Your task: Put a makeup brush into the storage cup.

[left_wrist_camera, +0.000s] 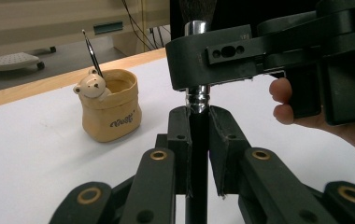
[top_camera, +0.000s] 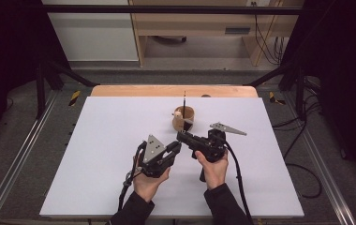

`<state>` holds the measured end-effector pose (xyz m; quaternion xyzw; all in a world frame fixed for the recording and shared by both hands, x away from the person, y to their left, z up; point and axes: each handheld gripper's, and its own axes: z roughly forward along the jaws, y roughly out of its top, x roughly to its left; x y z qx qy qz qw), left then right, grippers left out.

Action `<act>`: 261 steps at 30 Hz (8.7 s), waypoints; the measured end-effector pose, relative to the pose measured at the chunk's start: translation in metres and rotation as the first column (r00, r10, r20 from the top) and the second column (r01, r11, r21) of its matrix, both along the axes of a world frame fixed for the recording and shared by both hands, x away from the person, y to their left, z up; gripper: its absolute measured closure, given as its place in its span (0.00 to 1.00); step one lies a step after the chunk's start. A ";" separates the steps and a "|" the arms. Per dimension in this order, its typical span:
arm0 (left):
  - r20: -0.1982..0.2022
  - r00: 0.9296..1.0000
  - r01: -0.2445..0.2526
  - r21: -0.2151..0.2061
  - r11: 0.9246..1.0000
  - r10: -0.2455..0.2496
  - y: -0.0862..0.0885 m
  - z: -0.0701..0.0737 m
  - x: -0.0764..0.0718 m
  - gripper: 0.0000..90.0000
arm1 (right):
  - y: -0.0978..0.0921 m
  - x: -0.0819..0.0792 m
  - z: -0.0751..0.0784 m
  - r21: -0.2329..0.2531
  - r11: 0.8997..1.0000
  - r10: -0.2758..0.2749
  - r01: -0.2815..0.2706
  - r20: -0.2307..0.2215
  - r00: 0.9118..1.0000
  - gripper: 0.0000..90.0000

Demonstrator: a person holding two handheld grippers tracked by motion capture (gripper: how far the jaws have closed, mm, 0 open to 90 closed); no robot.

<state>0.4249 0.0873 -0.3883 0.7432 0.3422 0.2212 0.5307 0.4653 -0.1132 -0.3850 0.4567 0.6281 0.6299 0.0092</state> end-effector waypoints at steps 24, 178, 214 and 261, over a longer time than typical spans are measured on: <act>-0.004 0.999 0.037 0.013 0.999 -0.037 0.026 0.015 0.012 0.55 | -0.008 0.000 0.008 -0.104 0.994 -0.033 0.045 0.116 0.993 0.86; -0.004 0.994 -0.105 0.080 0.991 0.106 0.195 -0.025 0.008 0.08 | 0.017 0.151 -0.005 -0.412 0.857 -0.241 0.310 0.211 0.947 0.86; -0.007 0.995 -0.101 0.085 0.991 0.102 0.191 -0.027 0.008 0.08 | 0.011 0.131 -0.008 -0.485 0.852 -0.167 0.198 0.107 0.980 0.62; -0.010 0.994 -0.107 0.086 0.990 0.108 0.193 -0.027 0.007 0.08 | -0.082 0.006 0.000 -0.423 0.891 -0.055 0.162 0.253 0.966 0.11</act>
